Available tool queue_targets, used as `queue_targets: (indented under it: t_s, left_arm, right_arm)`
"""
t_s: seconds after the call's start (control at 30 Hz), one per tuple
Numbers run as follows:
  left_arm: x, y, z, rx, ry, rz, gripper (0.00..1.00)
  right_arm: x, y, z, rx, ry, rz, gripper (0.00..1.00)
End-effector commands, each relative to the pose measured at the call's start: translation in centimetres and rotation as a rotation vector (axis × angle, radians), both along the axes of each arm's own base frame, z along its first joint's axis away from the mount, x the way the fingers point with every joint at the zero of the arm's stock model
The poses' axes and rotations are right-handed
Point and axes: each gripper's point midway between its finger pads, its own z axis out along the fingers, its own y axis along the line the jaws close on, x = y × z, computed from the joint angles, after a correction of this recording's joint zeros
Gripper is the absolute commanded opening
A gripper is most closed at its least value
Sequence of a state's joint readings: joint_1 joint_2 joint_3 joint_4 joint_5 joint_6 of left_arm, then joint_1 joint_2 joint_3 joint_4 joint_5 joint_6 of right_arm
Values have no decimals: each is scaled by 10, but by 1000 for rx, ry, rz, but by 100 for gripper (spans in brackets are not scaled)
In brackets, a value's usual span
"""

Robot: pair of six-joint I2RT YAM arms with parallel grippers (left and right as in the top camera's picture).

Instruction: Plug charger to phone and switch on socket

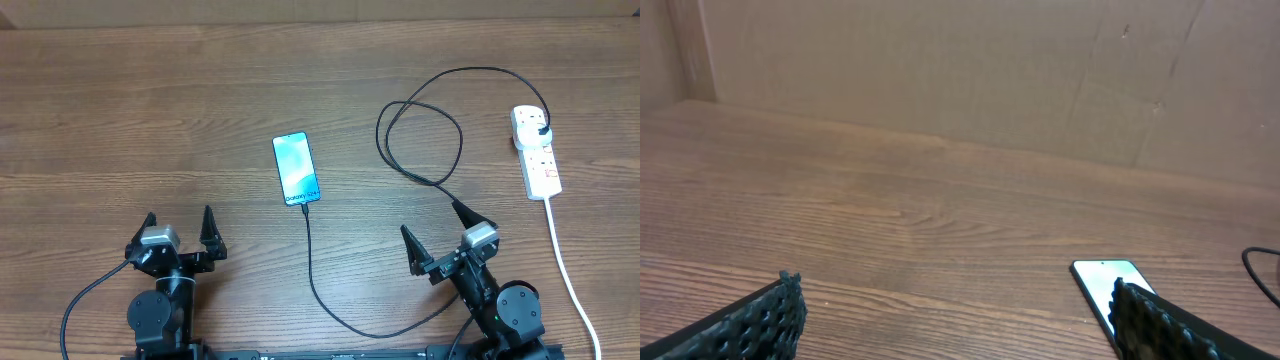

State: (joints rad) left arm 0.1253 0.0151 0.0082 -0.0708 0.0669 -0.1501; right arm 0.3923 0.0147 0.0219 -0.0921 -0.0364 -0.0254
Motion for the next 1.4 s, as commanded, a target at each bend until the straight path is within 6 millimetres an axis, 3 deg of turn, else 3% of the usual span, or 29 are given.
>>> queue_targets:
  t_s: [0.0,0.27,0.47,0.57,1.37]
  left_arm:
    - [0,1,0,-3,-6,2,100]
    - [0,1,0,-3,-6,2,99]
    - [0,1,0,-3,-6,2,99]
    - [0,1,0,-3,-5,2,100]
    - [0,1,0,-3,-5,2,100]
  right_arm:
    - [3,-6,-2,4,-5,-31,100]
    - [7,-16,0,8,-12,-56,100]
    - [20,-65,0,6,-13,-262,100]
    - [21,-76,0,5,-13,-310,100]
    - [21,-76,0,5,-13,-310,100]
